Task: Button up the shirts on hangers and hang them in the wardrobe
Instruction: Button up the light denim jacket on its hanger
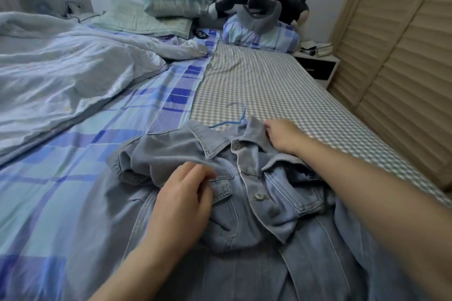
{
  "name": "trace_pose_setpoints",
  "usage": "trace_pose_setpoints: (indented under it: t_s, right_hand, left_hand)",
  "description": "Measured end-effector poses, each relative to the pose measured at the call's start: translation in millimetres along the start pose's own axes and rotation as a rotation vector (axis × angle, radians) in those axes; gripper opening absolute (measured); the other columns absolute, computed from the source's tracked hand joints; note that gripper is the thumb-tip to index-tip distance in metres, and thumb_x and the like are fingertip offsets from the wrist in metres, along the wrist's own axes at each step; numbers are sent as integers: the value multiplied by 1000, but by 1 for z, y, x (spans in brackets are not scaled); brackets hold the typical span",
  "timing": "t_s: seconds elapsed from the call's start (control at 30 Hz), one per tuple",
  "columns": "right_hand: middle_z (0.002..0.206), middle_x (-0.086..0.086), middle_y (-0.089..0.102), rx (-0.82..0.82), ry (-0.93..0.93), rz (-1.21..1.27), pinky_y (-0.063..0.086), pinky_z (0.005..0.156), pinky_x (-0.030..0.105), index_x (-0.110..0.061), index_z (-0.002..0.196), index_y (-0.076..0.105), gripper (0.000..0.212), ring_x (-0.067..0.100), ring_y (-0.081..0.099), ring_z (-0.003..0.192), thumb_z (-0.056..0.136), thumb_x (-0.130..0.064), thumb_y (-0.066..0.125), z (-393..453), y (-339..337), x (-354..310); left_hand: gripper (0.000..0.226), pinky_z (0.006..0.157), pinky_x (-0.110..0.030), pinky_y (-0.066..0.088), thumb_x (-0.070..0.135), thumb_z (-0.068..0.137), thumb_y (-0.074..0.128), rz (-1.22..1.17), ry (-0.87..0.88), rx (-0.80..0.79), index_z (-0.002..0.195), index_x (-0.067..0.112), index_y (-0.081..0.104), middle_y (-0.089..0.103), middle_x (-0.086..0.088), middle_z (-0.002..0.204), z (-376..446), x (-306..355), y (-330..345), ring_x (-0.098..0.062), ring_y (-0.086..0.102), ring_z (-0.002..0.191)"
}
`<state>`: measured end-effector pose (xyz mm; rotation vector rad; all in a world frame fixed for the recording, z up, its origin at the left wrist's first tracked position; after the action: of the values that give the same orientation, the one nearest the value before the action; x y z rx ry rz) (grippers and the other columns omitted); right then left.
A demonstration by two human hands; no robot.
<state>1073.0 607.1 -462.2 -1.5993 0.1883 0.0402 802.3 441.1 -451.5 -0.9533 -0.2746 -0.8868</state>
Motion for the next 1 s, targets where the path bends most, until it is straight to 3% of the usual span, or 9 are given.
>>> trace_pose_setpoints:
  t_s: [0.17,0.37,0.43,0.53,0.6,0.67,0.73,0.83,1.0]
  right_hand:
    - [116,21,62,645,201,39,45,81,44,-10,104,68,29,41,58,108,101,-16,39,45,-97,45]
    - [152,18,39,60,244,-174,32,112,50,-26,150,37,48,42,36,136,104,-38,40,74,-38,66]
    - [145,11,46,199,62,-81,31,112,45,-21,144,47,43,35,39,131,103,-34,44,25,-36,33]
    - [112,2,55,525,-290,127,39,97,32,-14,111,66,19,20,45,107,98,-21,55,-110,-44,-18]
    - [105,-2,54,463,-374,182,41,91,29,-15,107,66,26,15,47,100,93,-34,55,-181,-22,-36]
    - [119,-2,53,215,-259,184,42,101,32,-19,129,58,57,17,48,112,86,-55,48,-210,21,-37]
    - [135,1,46,100,-124,59,39,109,40,-18,148,42,71,25,43,126,87,-54,52,-218,53,-26]
    - [123,5,58,224,-19,109,45,97,41,-14,132,59,44,31,55,115,88,-17,59,-209,45,-6]
    - [78,0,75,271,365,1149,54,66,23,-9,92,75,18,13,70,73,86,5,65,-214,21,52]
  left_hand:
    - [31,104,-38,46,29,94,54,127,146,-72,120,23,70,62,3,124,4,7,11,-23,56,120]
    - [91,126,-40,5,80,76,-1,442,-192,-650,159,46,15,16,-3,169,-8,-52,80,-31,5,155]
    - [94,125,-42,5,79,73,-1,449,-200,-670,159,44,14,15,-5,168,-2,-52,83,-33,5,155]
    - [68,119,-47,25,69,88,35,473,-147,-601,149,39,40,37,-7,155,5,-39,76,-38,28,144]
    - [40,95,-48,47,44,86,53,371,-34,-374,121,28,64,58,-5,125,7,-10,69,-37,50,117]
    - [25,78,-44,50,31,81,56,204,32,-228,101,22,69,60,-3,100,-1,17,70,-33,55,94]
    - [28,79,-44,50,37,84,53,159,-12,-321,103,21,66,58,-4,96,-17,30,87,-32,56,92]
    - [41,76,-43,50,53,84,53,352,-11,-434,109,22,61,56,-4,104,-36,36,102,-32,54,100]
    - [12,85,-40,46,35,93,63,157,-118,-435,98,24,61,57,1,102,-35,32,96,-26,57,102]
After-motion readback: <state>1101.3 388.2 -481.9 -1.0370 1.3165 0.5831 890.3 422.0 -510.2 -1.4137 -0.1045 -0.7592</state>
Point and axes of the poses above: each hand's wrist, its own z-axis towards the middle knuckle, its own y-axis out of the palm, x = y × z, the point moved 8 cm from there along z, towards the middle knuckle
